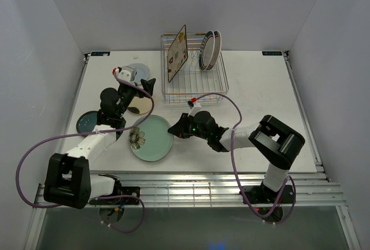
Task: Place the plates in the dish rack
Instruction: Insert the plate into the dish rack.
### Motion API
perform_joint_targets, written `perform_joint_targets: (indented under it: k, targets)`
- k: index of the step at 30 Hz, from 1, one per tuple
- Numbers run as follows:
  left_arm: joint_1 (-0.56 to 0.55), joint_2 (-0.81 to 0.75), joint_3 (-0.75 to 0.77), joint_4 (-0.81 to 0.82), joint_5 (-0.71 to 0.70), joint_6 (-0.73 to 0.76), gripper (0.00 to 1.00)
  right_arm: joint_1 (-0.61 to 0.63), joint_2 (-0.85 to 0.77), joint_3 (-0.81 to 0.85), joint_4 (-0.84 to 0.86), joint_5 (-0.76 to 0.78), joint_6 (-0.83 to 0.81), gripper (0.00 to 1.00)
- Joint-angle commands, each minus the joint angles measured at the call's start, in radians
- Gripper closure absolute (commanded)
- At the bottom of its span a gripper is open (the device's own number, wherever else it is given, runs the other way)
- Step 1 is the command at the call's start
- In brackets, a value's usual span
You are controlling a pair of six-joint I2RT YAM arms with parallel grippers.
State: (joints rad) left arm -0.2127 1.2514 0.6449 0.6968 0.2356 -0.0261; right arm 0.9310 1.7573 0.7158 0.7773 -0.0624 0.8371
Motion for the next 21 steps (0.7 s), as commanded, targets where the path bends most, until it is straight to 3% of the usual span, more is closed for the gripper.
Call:
perform_joint_targets:
  k: [1, 21]
  targets:
    - [-0.005, -0.041, -0.01, 0.015, -0.002, 0.002, 0.02, -0.009, -0.116, 0.03, 0.136, -0.014, 0.016, 0.92]
    - [-0.005, -0.066, -0.016, 0.015, -0.021, 0.009, 0.02, -0.086, -0.424, -0.042, -0.049, 0.13, -0.102, 0.92]
